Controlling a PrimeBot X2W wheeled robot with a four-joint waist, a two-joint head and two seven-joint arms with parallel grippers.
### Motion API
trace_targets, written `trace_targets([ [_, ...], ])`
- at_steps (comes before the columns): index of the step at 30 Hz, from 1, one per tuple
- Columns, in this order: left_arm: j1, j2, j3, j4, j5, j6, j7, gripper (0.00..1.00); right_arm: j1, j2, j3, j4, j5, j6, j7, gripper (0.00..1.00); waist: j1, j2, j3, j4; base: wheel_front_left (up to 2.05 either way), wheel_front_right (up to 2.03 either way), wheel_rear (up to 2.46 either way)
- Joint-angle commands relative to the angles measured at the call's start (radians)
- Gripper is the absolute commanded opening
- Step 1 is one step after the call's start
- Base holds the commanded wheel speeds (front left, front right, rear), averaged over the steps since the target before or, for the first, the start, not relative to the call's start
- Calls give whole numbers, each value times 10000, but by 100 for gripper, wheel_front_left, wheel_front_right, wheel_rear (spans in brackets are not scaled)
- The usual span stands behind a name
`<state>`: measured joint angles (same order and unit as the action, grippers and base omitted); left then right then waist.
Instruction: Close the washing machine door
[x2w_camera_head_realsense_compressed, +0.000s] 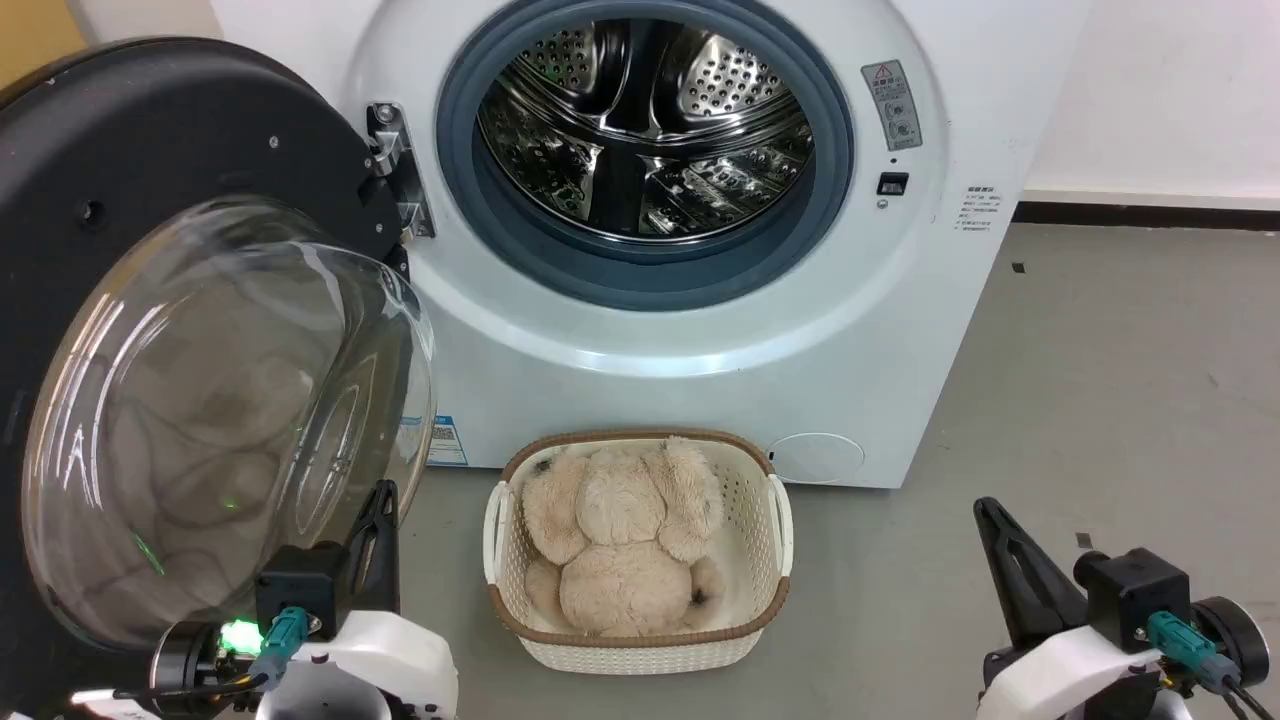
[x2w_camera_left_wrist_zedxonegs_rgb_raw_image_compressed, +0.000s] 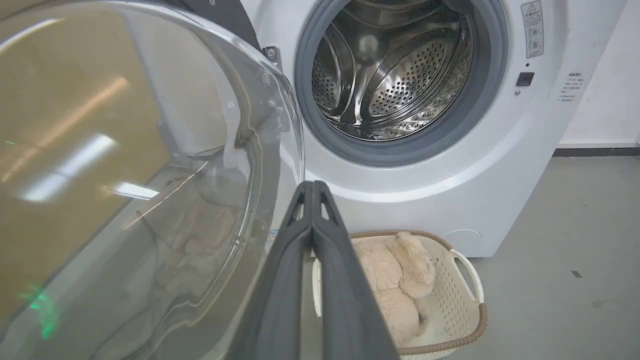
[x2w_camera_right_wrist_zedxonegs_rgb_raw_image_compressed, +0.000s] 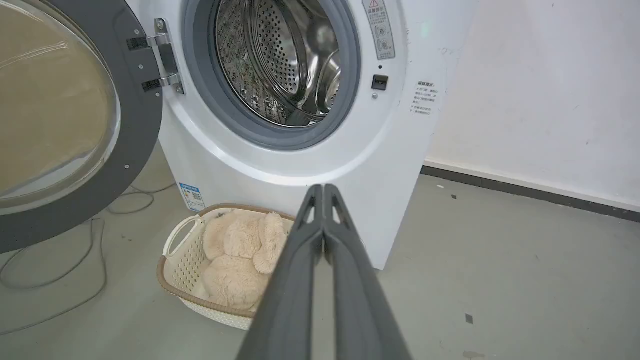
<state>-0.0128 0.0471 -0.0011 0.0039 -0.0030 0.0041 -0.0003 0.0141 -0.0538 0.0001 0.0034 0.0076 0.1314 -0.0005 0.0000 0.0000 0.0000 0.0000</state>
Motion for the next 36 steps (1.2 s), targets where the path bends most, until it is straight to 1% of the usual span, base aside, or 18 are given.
trace_targets([
  [1,128,31,11,-39,30,-41,3,0,-141,36,-1,-34,-76,-7,5,0,0,0,0,0,0,0,0],
  [33,128,31,11,-39,30,-41,3,0,-141,36,-1,-34,-76,-7,5,0,0,0,0,0,0,0,0],
  [34,0,0,-2,0,0,3,-2,100,0,0,-2,0,1,0,-2,100,0,0,0,0,0,0,0],
  [36,-1,-2,-2,4,0,7,-1,100,5,0,-1,4,7,0,-1,100,0,0,0,0,0,0,0],
])
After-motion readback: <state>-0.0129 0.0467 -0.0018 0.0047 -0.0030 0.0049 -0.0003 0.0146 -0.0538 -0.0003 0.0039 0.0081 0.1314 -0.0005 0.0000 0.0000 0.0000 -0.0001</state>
